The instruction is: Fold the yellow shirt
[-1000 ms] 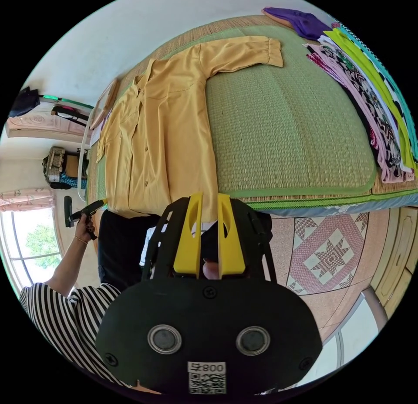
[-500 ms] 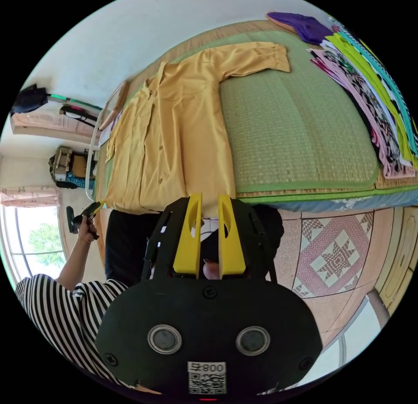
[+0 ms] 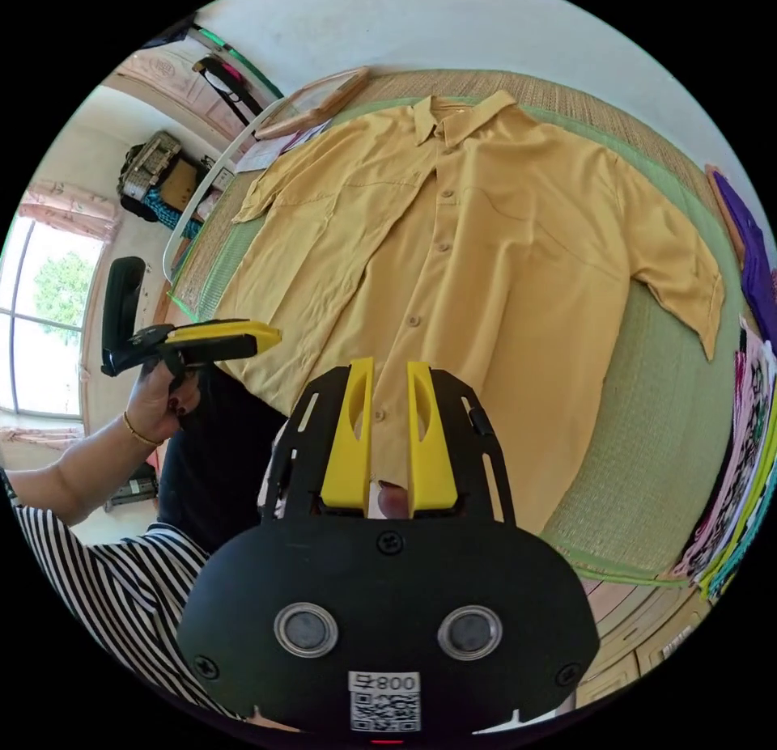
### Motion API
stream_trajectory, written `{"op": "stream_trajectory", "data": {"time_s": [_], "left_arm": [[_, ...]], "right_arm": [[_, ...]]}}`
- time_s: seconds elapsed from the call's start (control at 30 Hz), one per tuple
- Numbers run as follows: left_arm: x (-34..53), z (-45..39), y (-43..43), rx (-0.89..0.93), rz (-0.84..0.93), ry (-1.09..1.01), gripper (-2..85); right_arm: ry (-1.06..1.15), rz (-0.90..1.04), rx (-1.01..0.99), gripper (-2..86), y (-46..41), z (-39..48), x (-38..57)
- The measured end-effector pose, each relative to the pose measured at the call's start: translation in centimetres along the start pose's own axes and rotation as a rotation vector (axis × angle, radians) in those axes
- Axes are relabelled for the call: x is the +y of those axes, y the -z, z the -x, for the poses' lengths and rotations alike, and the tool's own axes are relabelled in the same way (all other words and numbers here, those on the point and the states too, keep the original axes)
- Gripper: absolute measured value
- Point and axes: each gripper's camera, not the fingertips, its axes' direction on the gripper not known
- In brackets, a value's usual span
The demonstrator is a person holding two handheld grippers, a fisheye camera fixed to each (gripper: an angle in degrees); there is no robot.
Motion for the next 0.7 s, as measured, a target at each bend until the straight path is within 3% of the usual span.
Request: {"op": "stream_trajectory", "data": {"time_s": [0.53,0.7], "left_arm": [[-27.6,-2.9,-8.0,-0.025,-0.035,-0.09,5.0],[-35.7,-2.7,-10.8,-0.047,-0.049,-0.063,4.2]], "right_arm": [[-0.182,-0.087,0.182,6.1,4.8,-14.5,-12.2],[-0.189,-0.069,0.244,1.4,4.7,-17.5,-13.4]]}}
